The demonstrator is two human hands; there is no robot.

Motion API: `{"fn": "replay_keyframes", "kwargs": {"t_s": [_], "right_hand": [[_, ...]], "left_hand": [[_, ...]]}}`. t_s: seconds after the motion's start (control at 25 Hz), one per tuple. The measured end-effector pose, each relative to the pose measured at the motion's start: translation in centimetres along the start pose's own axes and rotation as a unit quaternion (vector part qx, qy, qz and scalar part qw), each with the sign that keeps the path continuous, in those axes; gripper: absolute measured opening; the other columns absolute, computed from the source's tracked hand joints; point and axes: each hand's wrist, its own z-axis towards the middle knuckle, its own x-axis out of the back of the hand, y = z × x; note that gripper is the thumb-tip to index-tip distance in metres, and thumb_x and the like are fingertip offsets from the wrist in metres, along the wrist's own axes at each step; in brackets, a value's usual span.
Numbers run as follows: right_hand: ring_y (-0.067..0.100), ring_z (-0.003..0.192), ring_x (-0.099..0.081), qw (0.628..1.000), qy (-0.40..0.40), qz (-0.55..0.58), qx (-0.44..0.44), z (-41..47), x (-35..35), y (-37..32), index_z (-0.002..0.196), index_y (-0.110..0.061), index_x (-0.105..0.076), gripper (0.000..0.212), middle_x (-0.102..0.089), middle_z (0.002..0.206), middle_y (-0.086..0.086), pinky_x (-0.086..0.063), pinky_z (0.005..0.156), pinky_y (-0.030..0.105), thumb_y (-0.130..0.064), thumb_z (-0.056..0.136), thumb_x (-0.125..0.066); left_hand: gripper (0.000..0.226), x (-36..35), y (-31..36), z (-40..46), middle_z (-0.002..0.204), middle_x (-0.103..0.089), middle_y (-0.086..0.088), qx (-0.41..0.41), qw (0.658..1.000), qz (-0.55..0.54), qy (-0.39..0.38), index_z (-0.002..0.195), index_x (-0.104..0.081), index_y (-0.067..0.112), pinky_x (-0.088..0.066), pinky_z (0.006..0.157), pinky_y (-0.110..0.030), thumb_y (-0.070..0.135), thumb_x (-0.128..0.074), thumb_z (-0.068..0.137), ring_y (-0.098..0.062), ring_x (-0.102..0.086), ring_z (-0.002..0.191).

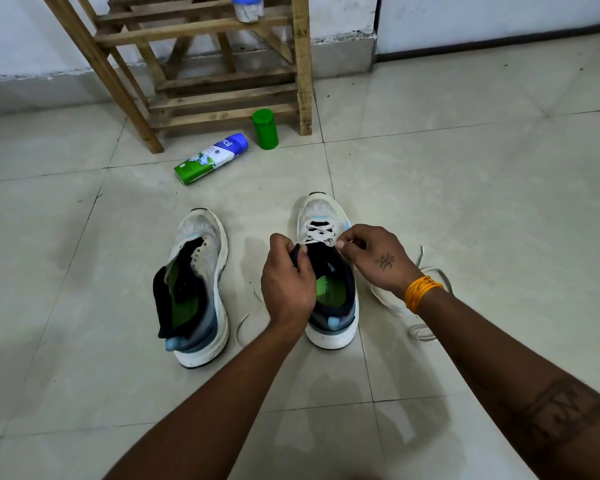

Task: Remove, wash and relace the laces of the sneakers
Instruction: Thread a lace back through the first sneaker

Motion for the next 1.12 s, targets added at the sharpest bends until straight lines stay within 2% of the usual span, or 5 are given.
{"fn": "replay_keyframes", "kwargs": {"t_s": [0.2,0.4,0.68,0.84,1.12], "right_hand": [[0.025,0.072,-0.066,0.987,0.069,0.123,-0.079,-0.3,-0.7,0.1,0.078,-0.011,-0.062,0.02,-0.07,0.07,0.0,-0.056,0.073,0.045,-0.023,0.09,-0.051],[0.021,0.062,-0.066,0.971,0.075,0.197,-0.112,-0.3,-0.1,-0.6,0.078,-0.007,-0.067,0.018,-0.073,0.069,0.003,-0.055,0.066,0.04,-0.017,0.089,-0.057],[0.015,0.05,-0.049,0.958,0.062,0.267,-0.087,-1.4,2.9,-3.7,0.086,-0.001,-0.072,0.009,-0.066,0.064,0.002,-0.049,0.052,0.03,-0.008,0.09,-0.067],[0.02,0.055,-0.053,0.947,0.028,0.311,-0.069,-2.4,4.0,-6.4,0.089,0.002,-0.071,0.01,-0.067,0.07,0.01,-0.051,0.055,0.032,-0.003,0.089,-0.062],[0.028,0.06,-0.066,0.937,-0.025,0.342,-0.07,-3.6,4.1,-7.6,0.111,-0.004,-0.066,0.016,-0.071,0.07,0.014,-0.06,0.062,0.039,-0.006,0.103,-0.052]], "left_hand": [[0.023,-0.1,0.1,-0.1,0.076,-0.051,0.002,0.015,1.0,0.004,0.001,0.09,-0.036,0.017,-0.034,0.061,-0.037,0.02,-0.056,0.101,-0.027,-0.05,0.07],[0.023,0.0,0.1,-0.1,0.073,-0.05,0.004,0.019,1.0,-0.003,-0.012,0.088,-0.04,0.018,-0.036,0.061,-0.034,0.022,-0.061,0.098,-0.021,-0.05,0.068],[0.039,0.8,2.5,2.4,0.111,-0.052,0.005,-0.143,0.98,0.097,-0.1,0.118,-0.064,0.026,-0.051,0.072,-0.033,0.049,-0.071,0.086,-0.016,-0.062,0.097],[0.021,0.7,4.5,3.4,0.093,-0.056,0.007,-0.206,0.95,0.145,-0.183,0.101,-0.07,0.025,-0.044,0.062,-0.03,0.04,-0.069,0.087,-0.018,-0.061,0.085],[0.011,3.2,5.1,4.3,0.075,-0.071,0.012,-0.112,0.981,-0.093,-0.124,0.083,-0.077,0.023,-0.054,0.07,-0.034,0.016,-0.071,0.089,-0.01,-0.067,0.072]]}}
